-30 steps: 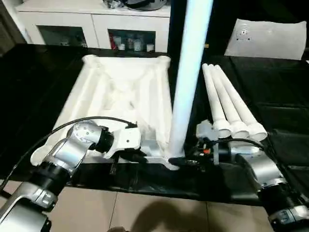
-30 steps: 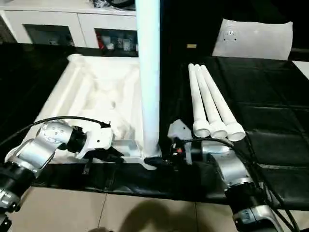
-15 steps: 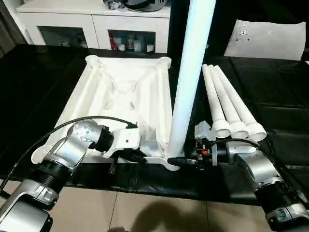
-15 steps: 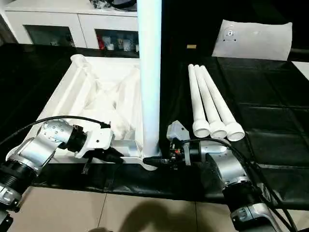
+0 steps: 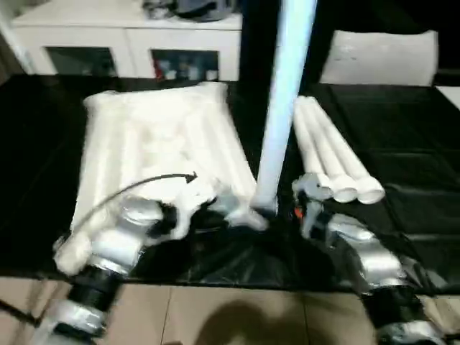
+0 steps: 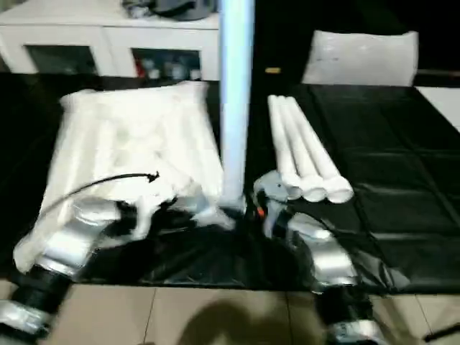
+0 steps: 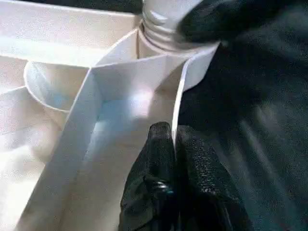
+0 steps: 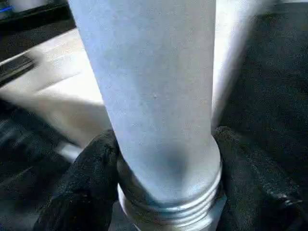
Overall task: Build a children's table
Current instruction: Rotate leg to tighten
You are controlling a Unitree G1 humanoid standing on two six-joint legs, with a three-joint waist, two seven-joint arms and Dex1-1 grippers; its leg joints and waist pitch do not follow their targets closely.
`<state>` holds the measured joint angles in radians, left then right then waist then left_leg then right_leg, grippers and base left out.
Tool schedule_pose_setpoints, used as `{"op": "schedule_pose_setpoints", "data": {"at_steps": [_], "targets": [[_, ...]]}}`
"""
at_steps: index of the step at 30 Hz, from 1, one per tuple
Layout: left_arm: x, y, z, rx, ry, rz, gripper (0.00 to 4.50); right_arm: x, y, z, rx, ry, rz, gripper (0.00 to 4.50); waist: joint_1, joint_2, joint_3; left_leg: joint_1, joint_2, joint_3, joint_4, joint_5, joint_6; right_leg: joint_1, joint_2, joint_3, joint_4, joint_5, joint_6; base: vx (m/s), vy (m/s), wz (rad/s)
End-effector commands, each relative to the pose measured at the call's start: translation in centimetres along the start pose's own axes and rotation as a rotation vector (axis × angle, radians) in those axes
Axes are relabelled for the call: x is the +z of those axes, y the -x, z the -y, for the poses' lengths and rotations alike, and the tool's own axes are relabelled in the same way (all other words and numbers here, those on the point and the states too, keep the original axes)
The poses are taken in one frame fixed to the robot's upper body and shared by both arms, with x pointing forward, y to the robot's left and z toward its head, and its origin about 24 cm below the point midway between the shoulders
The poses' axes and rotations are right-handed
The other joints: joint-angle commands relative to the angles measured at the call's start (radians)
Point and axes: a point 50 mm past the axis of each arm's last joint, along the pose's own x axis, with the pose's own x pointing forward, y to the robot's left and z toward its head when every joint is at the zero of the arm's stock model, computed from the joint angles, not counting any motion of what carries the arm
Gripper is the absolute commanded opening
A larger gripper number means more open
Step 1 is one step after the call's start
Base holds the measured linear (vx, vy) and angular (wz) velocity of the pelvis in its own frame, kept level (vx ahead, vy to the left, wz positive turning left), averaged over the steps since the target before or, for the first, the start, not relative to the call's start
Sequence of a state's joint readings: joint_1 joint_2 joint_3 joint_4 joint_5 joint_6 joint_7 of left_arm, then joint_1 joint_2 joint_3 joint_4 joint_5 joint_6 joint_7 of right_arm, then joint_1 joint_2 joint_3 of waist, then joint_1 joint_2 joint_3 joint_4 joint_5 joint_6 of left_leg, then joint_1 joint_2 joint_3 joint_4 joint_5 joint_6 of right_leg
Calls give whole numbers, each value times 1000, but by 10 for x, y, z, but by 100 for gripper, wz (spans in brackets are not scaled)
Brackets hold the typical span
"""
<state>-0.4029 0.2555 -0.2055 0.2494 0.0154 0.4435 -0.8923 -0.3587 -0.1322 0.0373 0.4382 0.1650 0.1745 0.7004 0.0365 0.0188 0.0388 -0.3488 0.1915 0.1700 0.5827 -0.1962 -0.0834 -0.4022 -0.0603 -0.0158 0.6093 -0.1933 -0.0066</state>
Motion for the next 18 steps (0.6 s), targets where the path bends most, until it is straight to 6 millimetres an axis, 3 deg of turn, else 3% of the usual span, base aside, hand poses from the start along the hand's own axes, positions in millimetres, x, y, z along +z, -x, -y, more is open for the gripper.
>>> {"op": "schedule_pose_setpoints", "data": {"at_steps": [1,3,5,6,10,12,13,14,18], "targets": [[20,-8,-11,280,85,101,0,-15,-32,-36,77,-105,-61,267,-1,-9,-40,-7,20,-11,-76,-281,-2,32,-56,25,-102,-457,-132,0,0,0],[34,-20,-6,345,99,142,0,-13,-41,-37,-3,-156,-69,267,-4,-9,-43,-9,19,-10,-73,-259,4,35,-55,25,-101,-419,-140,0,0,0],[39,-23,-4,340,81,143,0,-12,-43,-37,-15,-180,-61,322,1,-9,-47,-10,18,-8,-71,-237,21,36,-54,27,-98,-368,-139,0,0,0],[40,-24,-4,337,76,143,0,-12,-43,-37,-20,-180,-59,336,7,-17,-51,-11,18,-5,-67,-200,34,39,-54,28,-93,-307,-146,0,0,0],[43,-26,1,278,-34,124,0,-11,-39,-30,-97,-174,-30,363,6,-11,-58,-25,15,-6,-63,-102,56,56,-54,26,-73,-112,-172,0,0,0],[41,-26,3,245,-60,116,0,-10,-37,-27,-121,-165,-17,381,0,-9,-65,-23,17,-6,-55,-40,78,56,-51,23,-58,41,-210,0,0,0],[40,-26,4,234,-66,113,0,-9,-35,-25,-133,-153,-13,381,2,-4,-64,-21,17,-3,-53,-39,87,53,-51,23,-57,68,-231,0,0,0],[37,-26,5,214,-86,105,0,-8,-31,-21,-158,-114,3,408,2,-4,-61,-22,19,-2,-54,-55,90,52,-51,23,-60,57,-240,0,0,0],[35,-26,4,205,-115,111,0,-5,-21,-14,-183,-80,28,436,6,-6,-55,-17,22,0,-58,-111,72,50,-51,25,-68,-29,-231,0,0,0]]}}
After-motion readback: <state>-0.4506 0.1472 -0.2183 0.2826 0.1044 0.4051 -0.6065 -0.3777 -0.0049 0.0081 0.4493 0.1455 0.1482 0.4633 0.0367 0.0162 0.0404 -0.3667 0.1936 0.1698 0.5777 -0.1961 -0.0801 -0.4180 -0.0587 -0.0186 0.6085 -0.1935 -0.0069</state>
